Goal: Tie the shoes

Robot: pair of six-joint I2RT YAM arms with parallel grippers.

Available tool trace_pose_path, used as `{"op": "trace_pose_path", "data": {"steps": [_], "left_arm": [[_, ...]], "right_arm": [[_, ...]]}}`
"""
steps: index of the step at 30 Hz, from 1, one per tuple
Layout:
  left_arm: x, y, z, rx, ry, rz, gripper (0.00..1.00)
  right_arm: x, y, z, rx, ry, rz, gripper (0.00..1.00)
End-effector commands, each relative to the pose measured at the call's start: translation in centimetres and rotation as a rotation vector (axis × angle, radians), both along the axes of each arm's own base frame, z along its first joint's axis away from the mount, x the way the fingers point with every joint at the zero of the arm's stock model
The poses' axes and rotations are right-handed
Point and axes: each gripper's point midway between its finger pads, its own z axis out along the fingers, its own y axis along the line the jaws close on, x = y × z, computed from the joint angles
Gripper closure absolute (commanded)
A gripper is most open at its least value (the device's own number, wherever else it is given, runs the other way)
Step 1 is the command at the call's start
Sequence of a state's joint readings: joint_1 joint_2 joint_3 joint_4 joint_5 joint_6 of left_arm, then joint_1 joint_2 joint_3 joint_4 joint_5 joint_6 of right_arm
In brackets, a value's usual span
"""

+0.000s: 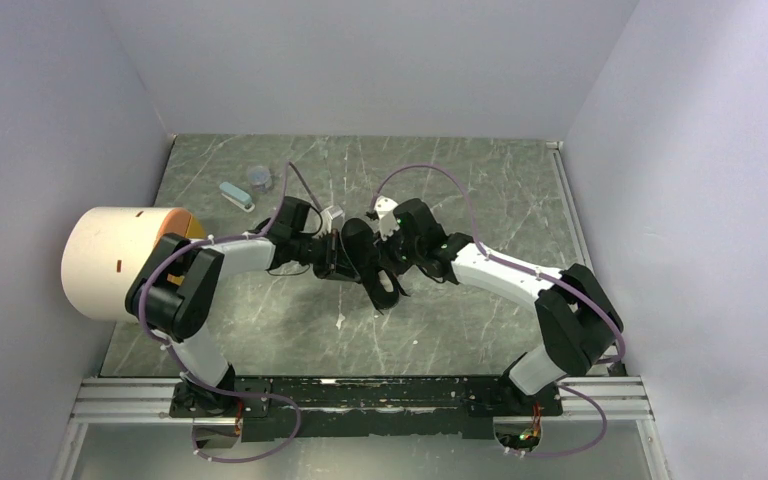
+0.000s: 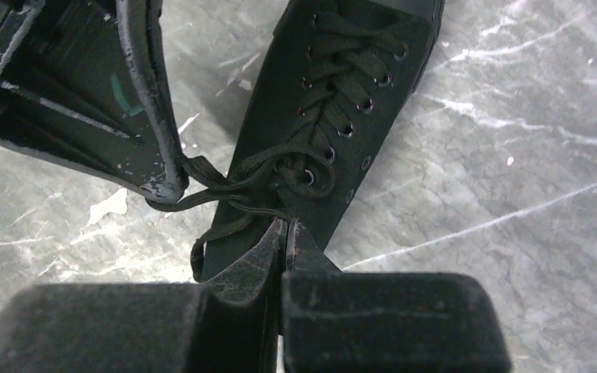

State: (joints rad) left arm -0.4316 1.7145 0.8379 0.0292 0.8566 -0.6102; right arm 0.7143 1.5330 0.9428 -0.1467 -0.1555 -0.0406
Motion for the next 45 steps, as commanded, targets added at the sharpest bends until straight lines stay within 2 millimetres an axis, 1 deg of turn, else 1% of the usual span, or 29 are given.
{"op": "trace_pose_path", "data": {"steps": [1,3,7,9,10,13,16,19,22,24,27,29,31,33,34,37,39,40,42,45], "left_arm": [[-0.6,-0.6,0.1,0.014,-0.058,-0.020,0.94],[-0.8,-0.5,-0.5,0.047,-0.060,-0.024,0.94],[-0.8,-0.2,-1.2,0.072,-0.054,-0.021,0.91],[-0.7,-0.1,-1.1,0.082,-0.063,-0.032,0.85],[-0.5,0.0,-1.1,0.091,-0.078,-0.038,0.80],[0.0,0.4,-0.9,0.119,-0.119,-0.053,0.68],[0.5,1.2,-0.2,0.118,-0.156,-0.053,0.56],[1.2,2.4,0.9,0.120,-0.192,-0.016,0.46],[1.7,3.7,1.6,0.117,-0.198,0.039,0.41],[2.0,4.1,2.6,0.076,-0.206,0.065,0.39],[2.9,3.6,4.6,0.011,-0.248,0.068,0.36],[3.9,3.1,5.5,-0.009,-0.268,0.070,0.35],[4.9,2.3,5.9,-0.024,-0.274,0.061,0.36],[5.7,1.0,6.0,-0.041,-0.263,0.032,0.38],[6.0,0.2,5.8,-0.042,-0.258,0.015,0.40],[5.9,-1.7,4.1,-0.006,-0.226,-0.030,0.46],[5.5,-2.7,3.3,-0.004,-0.210,-0.048,0.59],[5.4,-2.9,2.9,-0.002,-0.200,-0.053,0.63],[5.1,-3.1,2.1,0.005,-0.181,-0.054,0.65],[4.6,-3.2,1.8,0.004,-0.168,-0.056,0.65]], "right_arm": [[0.0,-1.0,-0.3,-0.028,0.036,-0.060,1.00],[-0.1,-1.2,-0.3,-0.023,0.043,-0.060,1.00],[-1.2,-0.6,-0.9,0.011,0.102,-0.025,0.99],[-1.2,-1.1,-1.5,-0.011,0.104,-0.044,0.99],[-1.1,-1.4,-1.6,-0.022,0.097,-0.053,0.99],[-1.1,-1.5,-1.3,-0.023,0.087,-0.048,0.99],[-1.3,-1.4,-0.8,-0.005,0.076,-0.040,0.98],[-1.7,-1.6,-1.0,-0.001,0.074,-0.038,0.98],[-1.6,-1.9,-0.7,0.015,0.047,-0.052,0.98],[-1.4,-1.7,-0.6,0.020,0.045,-0.048,0.98],[-1.3,-1.4,-0.7,0.011,0.058,-0.039,0.98],[-1.3,-1.2,-0.5,0.020,0.058,-0.035,0.98],[-1.3,-1.0,-0.5,0.030,0.062,-0.032,0.97],[-1.4,-0.9,-0.5,0.036,0.067,-0.032,0.97],[-1.4,-0.9,-0.4,0.038,0.068,-0.034,0.97],[-1.4,-0.7,-0.4,0.043,0.074,-0.030,0.97],[-1.3,-0.7,-0.6,0.037,0.081,-0.030,0.97],[-1.2,-0.6,-0.6,0.036,0.082,-0.029,0.97],[-1.1,-0.4,-0.4,0.049,0.079,-0.026,0.97],[-0.9,-0.1,-0.2,0.062,0.087,-0.025,0.97]]}}
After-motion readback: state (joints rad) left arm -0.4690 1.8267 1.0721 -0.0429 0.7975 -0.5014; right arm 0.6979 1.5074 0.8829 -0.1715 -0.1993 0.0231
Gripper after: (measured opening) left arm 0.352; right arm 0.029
